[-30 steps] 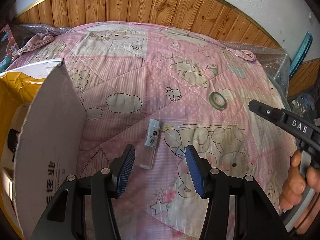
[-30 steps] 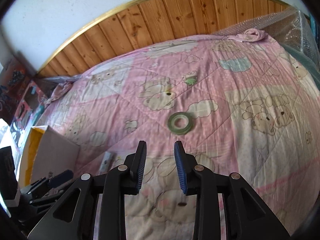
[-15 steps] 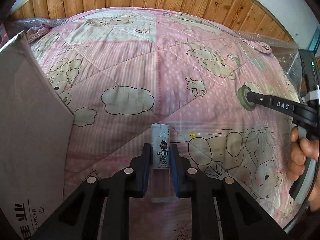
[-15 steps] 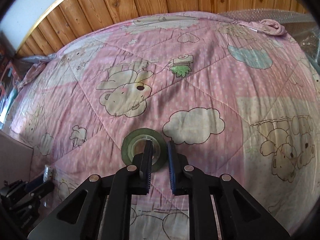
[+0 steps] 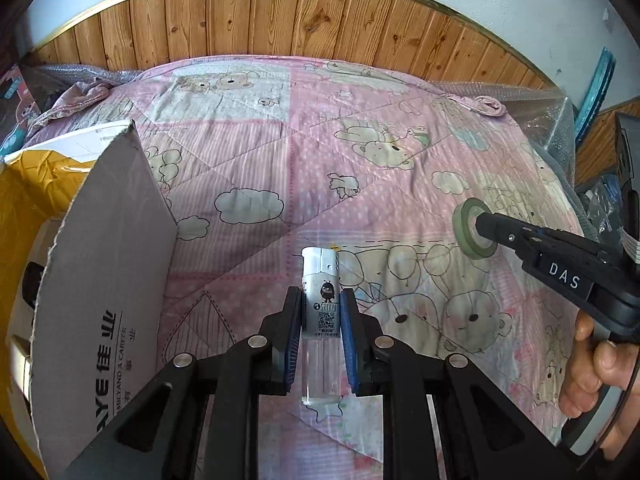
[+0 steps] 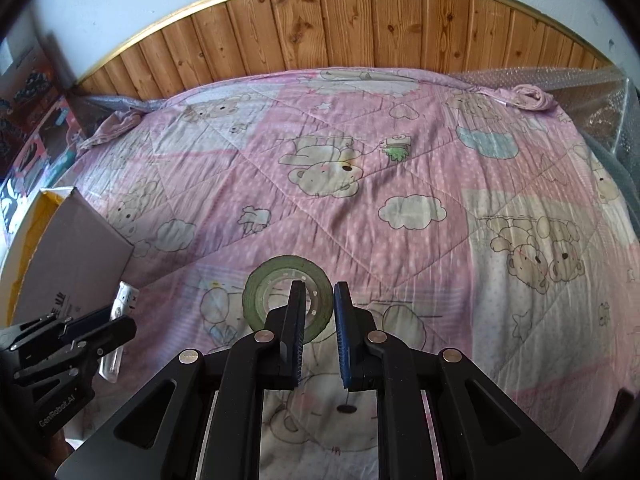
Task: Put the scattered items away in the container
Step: 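Carry the white tube and green tape roll toward the box with both tools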
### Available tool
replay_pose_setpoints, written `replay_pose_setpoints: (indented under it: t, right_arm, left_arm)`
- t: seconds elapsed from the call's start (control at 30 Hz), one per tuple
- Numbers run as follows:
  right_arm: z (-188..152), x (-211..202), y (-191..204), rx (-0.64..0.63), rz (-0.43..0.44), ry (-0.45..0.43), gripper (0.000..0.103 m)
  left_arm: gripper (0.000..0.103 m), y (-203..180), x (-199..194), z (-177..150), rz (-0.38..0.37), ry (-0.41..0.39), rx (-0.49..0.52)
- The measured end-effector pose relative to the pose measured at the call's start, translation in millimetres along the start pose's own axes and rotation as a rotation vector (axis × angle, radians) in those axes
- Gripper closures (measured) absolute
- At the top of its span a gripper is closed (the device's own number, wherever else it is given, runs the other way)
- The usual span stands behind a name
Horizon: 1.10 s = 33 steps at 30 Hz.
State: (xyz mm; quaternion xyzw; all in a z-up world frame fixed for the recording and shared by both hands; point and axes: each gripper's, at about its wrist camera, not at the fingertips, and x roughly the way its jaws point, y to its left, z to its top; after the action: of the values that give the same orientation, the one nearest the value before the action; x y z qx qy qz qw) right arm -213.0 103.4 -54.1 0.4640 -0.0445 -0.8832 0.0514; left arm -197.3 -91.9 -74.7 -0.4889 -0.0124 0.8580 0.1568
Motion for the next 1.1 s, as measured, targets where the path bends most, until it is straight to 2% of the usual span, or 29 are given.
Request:
replay_pose_setpoints:
  t: [0.47,0.7,1.1]
  right_arm:
    - [-47.5,-51.7,52.0,-0.009,0.082,-0.013,0.089]
    - [-60.2,-69.1,67.4,-0.013,0.103,-0.020,0.089]
    - [-79.5,-91.9,93.7,-0.024,0.131,-0.034,0.089]
  left_arm:
    - [0.083,-2.0,-64.8,-22.8,0.037,-0.047,0.000]
    - [0.083,-3.7,-93.0,-27.8,0.086,-0.095,0.023]
    - [0.083,2.6,-124.3,-41.9,0.089,-0.130,0.018]
